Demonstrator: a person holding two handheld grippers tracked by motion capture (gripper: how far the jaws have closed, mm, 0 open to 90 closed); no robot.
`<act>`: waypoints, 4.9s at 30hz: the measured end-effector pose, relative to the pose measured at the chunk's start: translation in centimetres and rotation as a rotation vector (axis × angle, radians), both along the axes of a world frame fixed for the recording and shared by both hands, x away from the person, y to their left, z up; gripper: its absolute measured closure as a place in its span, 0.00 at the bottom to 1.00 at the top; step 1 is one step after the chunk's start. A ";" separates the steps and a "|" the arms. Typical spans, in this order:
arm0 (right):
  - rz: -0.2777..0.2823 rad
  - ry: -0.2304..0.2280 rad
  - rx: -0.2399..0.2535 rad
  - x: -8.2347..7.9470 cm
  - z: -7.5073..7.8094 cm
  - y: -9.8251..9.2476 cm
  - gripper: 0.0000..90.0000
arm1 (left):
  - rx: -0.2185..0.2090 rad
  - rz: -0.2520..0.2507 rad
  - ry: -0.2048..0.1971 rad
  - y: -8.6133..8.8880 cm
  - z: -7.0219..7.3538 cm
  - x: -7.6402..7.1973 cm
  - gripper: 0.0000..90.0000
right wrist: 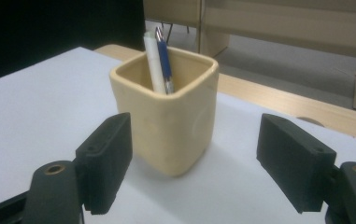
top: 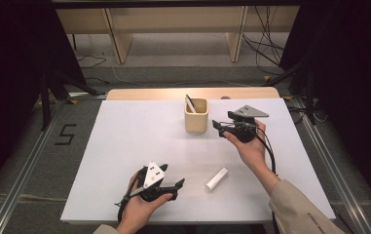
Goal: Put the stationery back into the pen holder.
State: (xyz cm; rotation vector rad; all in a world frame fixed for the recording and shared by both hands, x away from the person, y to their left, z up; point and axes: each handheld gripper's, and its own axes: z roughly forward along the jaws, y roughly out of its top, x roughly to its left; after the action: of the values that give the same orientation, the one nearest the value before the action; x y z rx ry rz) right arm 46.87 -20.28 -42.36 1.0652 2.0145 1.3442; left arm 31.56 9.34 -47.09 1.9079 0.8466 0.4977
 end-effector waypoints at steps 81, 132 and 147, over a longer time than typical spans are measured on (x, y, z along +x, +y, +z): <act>0.067 0.105 -0.075 -6.4 -3.5 -4.6 0.29 | 0.126 -0.047 0.095 -12.5 -2.6 1.6 0.56; 0.072 0.113 -0.078 -6.5 -3.7 -4.4 0.29 | 0.129 -0.057 0.129 -12.8 -2.8 1.8 0.74; 0.082 0.111 -0.070 -6.5 -3.5 -4.7 0.29 | 0.156 -0.164 0.131 -11.3 -2.0 2.5 0.75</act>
State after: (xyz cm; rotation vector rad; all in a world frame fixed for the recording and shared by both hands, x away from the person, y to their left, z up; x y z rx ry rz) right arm 40.40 -24.93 -45.85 1.0564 2.1915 1.2701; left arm 34.08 -1.92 -49.14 2.1518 0.7446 0.3499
